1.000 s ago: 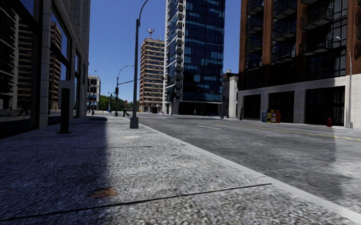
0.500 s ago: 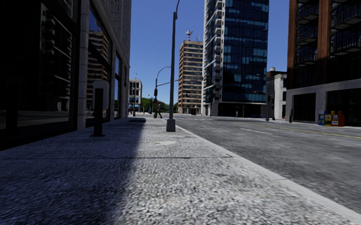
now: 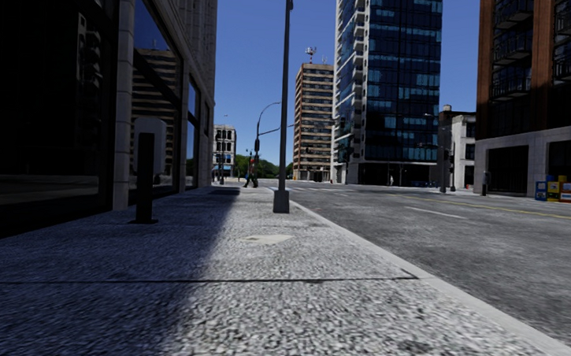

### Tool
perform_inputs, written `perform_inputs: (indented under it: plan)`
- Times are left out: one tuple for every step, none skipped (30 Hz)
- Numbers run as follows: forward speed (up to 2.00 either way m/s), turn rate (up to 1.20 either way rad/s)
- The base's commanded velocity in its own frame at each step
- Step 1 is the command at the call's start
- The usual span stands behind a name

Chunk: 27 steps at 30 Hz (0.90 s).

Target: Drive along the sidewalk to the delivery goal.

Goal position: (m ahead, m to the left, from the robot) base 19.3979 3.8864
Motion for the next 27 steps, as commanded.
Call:
perform_inputs:
  plan:
    - [2.0, 0.23]
    - [2.0, 0.26]
    - [2.0, 0.27]
    - [2.0, 0.28]
    - [2.0, 0.28]
    - [2.0, 0.28]
    - [2.0, 0.28]
    - [2.0, 0.28]
    - [2.0, 0.28]
    - [2.0, 0.28]
    - [2.0, 0.29]
    - [2.0, 0.29]
    - [2.0, 0.29]
    - [2.0, 0.29]
    - [2.0, 0.29]
    - [2.0, 0.29]
    - [2.0, 0.29]
    - [2.0, 0.29]
    - [2.0, 0.29]
    - [2.0, 0.29]
    - [2.0, 0.29]
    - [2.0, 0.29]
    - [2.0, 0.29]
    - [2.0, 0.29]
    - [2.0, 0.29]
    - [2.0, 0.29]
    - [2.0, 0.29]
